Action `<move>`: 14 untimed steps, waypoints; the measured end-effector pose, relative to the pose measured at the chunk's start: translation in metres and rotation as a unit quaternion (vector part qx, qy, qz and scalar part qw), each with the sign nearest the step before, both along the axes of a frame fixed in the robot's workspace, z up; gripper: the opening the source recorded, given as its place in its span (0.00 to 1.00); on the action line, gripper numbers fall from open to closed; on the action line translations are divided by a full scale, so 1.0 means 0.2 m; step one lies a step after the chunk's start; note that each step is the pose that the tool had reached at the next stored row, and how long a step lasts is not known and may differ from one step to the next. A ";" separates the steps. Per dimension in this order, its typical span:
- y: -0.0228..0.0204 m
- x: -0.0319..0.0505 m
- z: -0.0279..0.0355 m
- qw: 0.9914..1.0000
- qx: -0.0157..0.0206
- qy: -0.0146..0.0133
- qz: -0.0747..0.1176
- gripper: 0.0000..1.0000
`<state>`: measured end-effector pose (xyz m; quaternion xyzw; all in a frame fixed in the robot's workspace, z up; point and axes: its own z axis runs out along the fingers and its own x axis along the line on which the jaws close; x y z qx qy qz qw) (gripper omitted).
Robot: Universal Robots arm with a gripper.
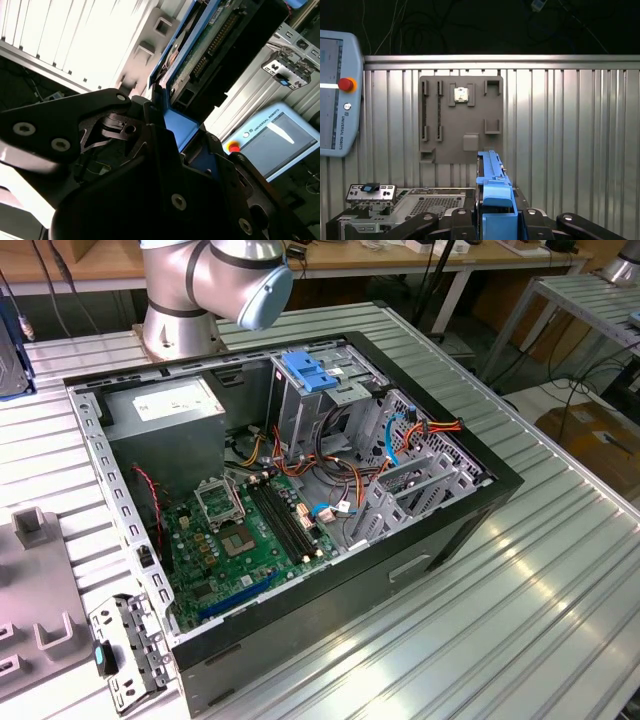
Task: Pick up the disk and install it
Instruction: 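Pick up the disk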
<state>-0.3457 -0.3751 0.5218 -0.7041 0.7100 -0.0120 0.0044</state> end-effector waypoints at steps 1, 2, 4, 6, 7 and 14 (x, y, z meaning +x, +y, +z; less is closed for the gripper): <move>0.000 0.005 0.000 1.000 0.000 0.000 0.000 0.37; -0.001 0.010 0.000 1.000 0.000 0.000 0.000 0.37; -0.002 0.027 0.000 1.000 0.000 0.000 0.000 0.37; -0.003 0.037 0.000 1.000 0.000 0.000 0.000 0.37; -0.003 0.042 0.000 1.000 0.000 0.000 0.000 0.37; -0.007 0.080 0.000 1.000 0.000 0.000 0.000 0.37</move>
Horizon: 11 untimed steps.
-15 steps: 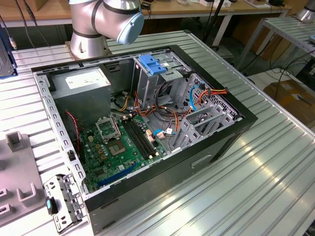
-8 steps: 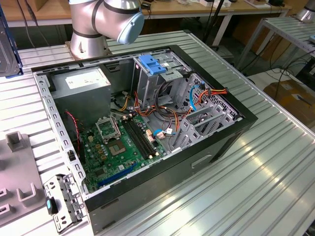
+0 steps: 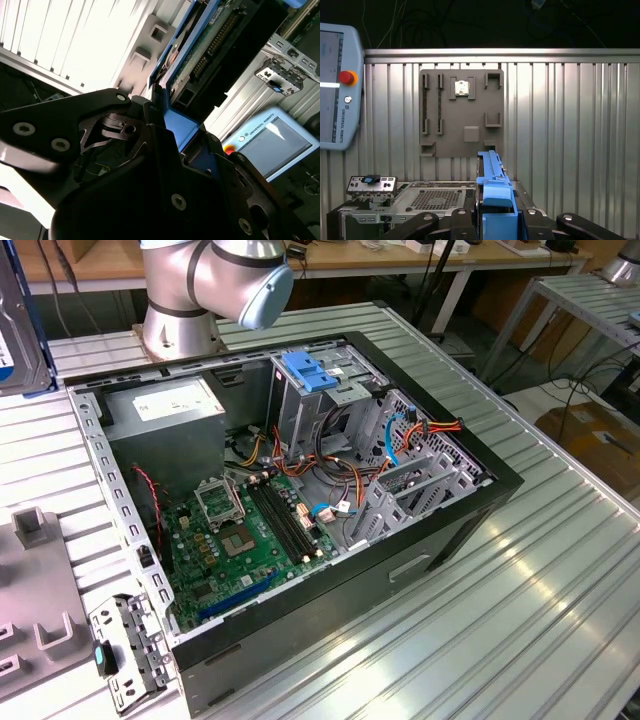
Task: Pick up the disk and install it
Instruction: 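Pick up the disk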
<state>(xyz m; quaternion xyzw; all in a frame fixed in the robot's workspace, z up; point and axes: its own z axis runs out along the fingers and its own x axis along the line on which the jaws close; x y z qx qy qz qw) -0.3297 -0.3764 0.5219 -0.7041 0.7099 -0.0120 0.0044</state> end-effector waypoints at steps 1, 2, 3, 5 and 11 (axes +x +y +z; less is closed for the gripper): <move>-0.001 0.006 0.000 1.000 0.000 0.000 0.000 0.37; -0.001 0.011 0.000 1.000 0.000 0.000 0.000 0.37; -0.002 0.019 0.000 1.000 0.000 0.000 0.000 0.37; -0.003 0.032 0.000 1.000 0.000 0.000 0.000 0.37; -0.004 0.098 0.000 1.000 0.000 0.000 0.000 0.37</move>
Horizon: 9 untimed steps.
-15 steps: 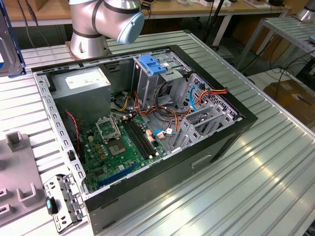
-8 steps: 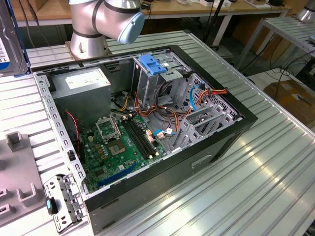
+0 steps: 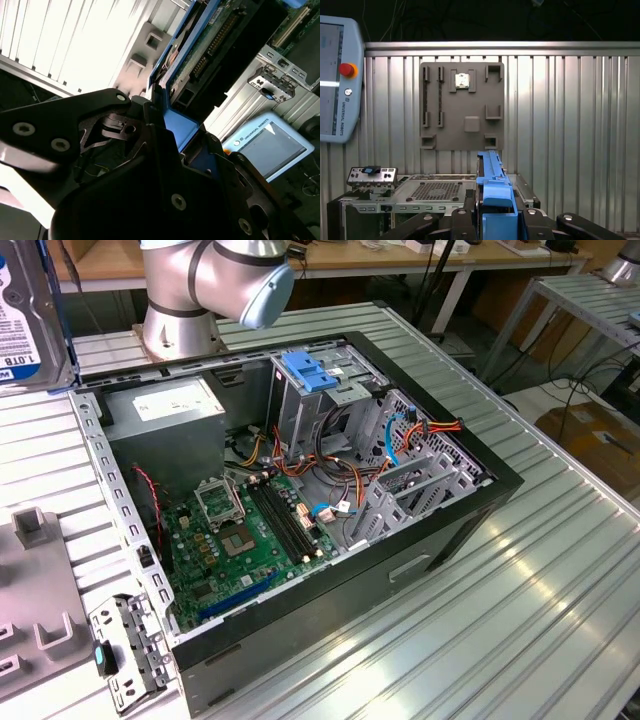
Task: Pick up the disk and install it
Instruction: 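Pick up the disk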
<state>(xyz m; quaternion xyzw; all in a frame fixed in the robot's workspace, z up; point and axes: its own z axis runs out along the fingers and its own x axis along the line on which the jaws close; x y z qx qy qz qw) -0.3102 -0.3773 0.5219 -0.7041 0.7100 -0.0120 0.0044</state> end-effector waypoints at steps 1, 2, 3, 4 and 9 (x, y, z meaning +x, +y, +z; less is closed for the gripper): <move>0.000 0.010 0.000 1.000 0.000 0.000 0.000 0.37; 0.000 0.022 0.000 1.000 0.000 0.000 0.000 0.37; 0.000 0.031 0.000 1.000 0.000 0.000 0.000 0.37; 0.000 0.046 0.000 1.000 0.000 0.000 0.000 0.37; -0.001 0.149 0.000 1.000 0.000 0.000 0.000 0.37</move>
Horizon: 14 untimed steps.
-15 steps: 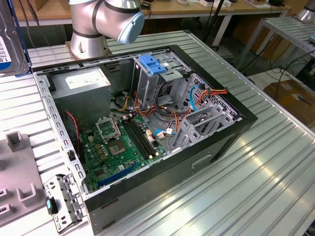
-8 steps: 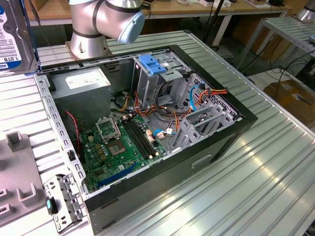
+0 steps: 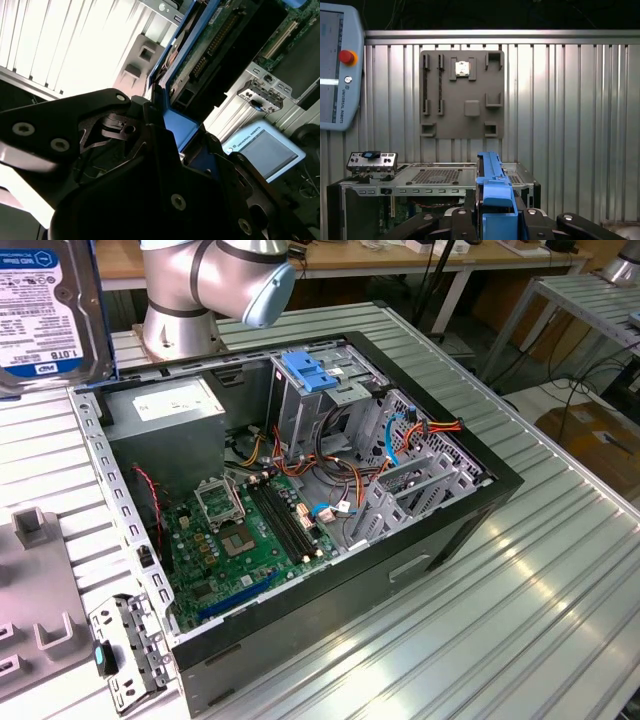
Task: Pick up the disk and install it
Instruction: 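Pick up the disk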
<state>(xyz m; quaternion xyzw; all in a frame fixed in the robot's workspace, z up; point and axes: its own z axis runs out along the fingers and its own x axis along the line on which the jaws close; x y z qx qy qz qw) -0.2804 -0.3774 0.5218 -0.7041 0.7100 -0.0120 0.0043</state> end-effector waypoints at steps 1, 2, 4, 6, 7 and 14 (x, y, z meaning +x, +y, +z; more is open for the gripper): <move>0.000 0.019 0.000 1.000 0.000 0.000 0.000 0.37; 0.000 0.032 0.000 1.000 0.000 0.000 0.000 0.37; -0.001 0.059 -0.001 1.000 0.000 0.000 0.000 0.37; -0.001 0.089 -0.001 1.000 0.000 0.000 0.000 0.37; -0.001 0.105 -0.001 1.000 0.000 0.000 0.000 0.37; -0.001 0.207 -0.001 1.000 0.000 0.000 0.000 0.37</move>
